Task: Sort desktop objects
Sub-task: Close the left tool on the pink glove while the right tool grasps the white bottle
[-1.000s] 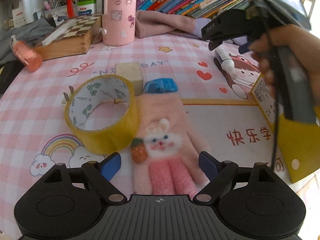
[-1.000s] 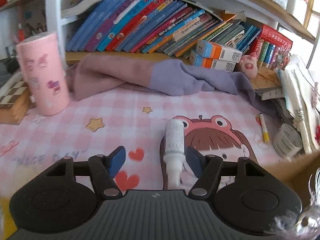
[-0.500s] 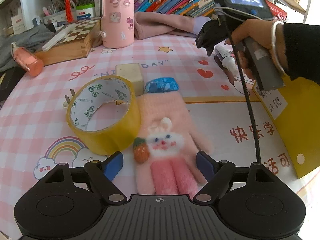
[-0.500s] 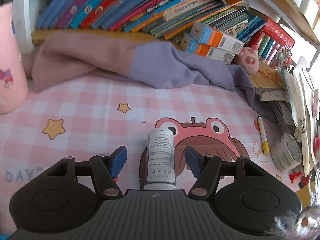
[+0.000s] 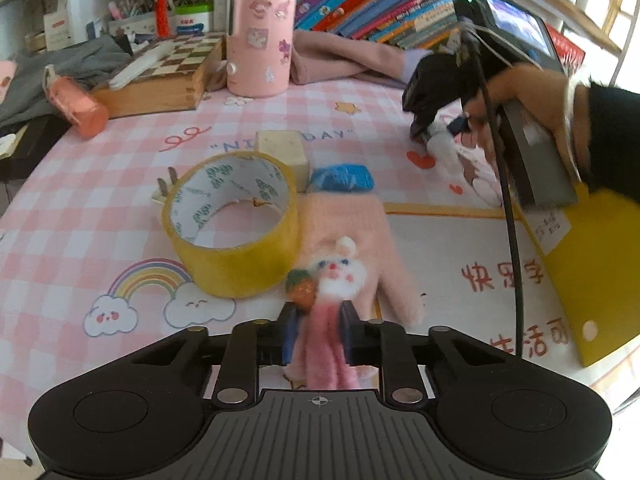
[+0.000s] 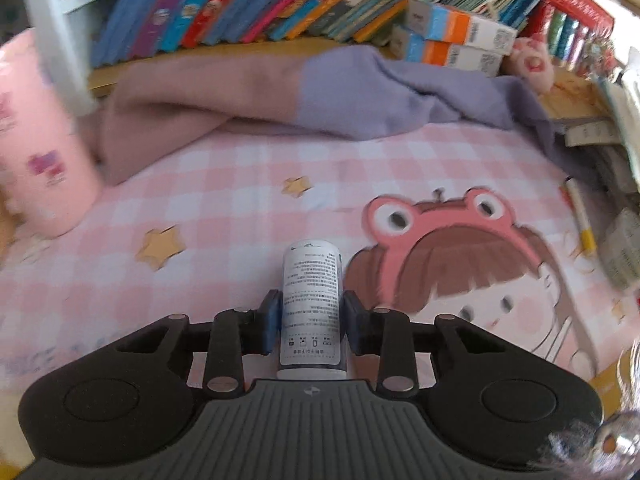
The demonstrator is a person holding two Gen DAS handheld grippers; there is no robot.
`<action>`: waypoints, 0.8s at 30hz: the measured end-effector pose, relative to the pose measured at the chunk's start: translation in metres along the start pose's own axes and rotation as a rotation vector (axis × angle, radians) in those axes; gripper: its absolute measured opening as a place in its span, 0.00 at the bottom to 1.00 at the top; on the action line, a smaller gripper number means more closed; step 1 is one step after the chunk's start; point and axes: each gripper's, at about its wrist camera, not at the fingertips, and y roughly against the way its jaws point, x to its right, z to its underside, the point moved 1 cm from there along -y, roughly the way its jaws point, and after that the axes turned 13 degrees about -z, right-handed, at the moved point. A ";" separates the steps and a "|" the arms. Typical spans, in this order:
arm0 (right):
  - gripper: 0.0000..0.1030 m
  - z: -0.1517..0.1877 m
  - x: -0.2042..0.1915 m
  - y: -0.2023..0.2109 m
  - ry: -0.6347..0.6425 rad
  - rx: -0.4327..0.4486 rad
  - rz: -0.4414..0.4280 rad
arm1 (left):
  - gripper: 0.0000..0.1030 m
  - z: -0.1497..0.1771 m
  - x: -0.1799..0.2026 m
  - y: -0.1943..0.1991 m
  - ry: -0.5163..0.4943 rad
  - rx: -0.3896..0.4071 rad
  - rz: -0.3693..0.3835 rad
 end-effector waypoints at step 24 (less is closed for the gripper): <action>0.29 0.119 -0.047 0.157 0.154 0.069 -0.223 | 0.14 -0.002 -0.053 0.086 0.150 0.218 0.030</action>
